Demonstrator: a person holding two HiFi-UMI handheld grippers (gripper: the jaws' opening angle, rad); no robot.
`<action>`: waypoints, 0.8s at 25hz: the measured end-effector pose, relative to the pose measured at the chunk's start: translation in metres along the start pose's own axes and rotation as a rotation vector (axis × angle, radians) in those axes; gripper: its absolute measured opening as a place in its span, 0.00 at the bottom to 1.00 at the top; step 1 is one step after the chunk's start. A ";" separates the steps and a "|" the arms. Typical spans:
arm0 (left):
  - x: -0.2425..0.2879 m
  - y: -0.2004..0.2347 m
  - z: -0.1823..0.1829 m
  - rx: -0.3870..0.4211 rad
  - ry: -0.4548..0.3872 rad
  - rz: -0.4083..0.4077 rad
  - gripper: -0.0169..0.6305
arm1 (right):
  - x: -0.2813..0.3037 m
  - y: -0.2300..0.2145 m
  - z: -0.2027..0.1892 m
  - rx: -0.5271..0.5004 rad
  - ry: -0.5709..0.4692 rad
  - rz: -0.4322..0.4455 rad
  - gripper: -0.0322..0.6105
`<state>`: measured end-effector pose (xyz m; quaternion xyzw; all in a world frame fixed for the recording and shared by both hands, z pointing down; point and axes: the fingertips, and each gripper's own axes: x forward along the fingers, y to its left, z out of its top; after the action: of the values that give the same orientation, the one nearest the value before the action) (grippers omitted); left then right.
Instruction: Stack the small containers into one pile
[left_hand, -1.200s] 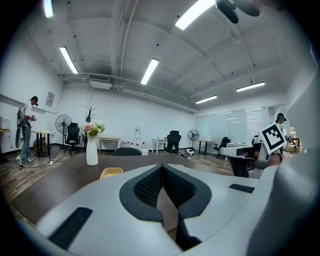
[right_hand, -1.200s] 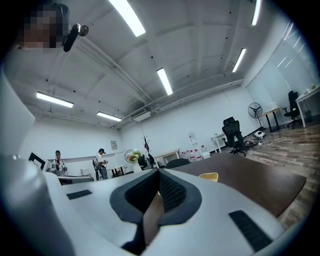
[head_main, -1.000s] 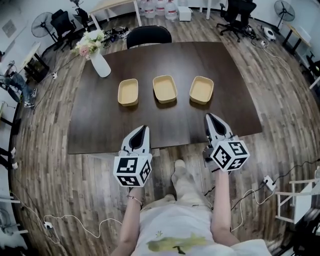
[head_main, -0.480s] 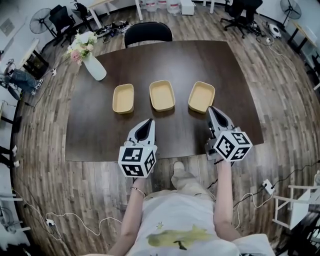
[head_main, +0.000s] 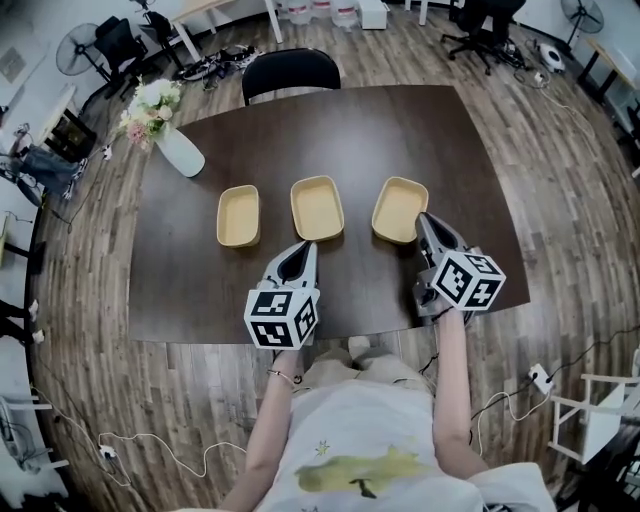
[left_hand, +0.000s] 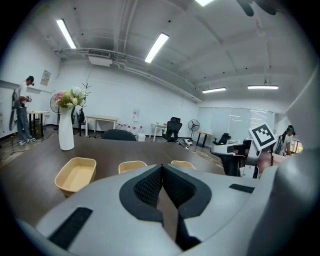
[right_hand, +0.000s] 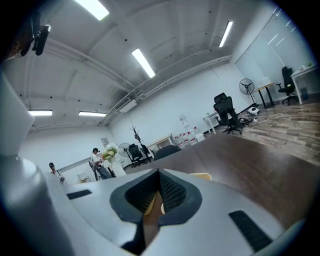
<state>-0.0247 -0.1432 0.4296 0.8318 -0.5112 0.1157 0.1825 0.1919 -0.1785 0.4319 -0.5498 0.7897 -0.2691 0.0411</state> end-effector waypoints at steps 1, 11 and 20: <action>0.004 0.000 -0.002 -0.004 0.009 -0.005 0.06 | 0.003 -0.002 -0.003 0.004 0.007 -0.009 0.08; 0.045 -0.009 -0.008 0.014 0.081 -0.081 0.06 | 0.024 -0.030 -0.025 0.027 0.103 -0.114 0.09; 0.089 -0.024 -0.018 0.049 0.176 -0.195 0.06 | 0.040 -0.080 -0.053 0.092 0.156 -0.340 0.26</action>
<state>0.0367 -0.1979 0.4758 0.8684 -0.4069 0.1823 0.2168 0.2248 -0.2141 0.5239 -0.6504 0.6731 -0.3496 -0.0413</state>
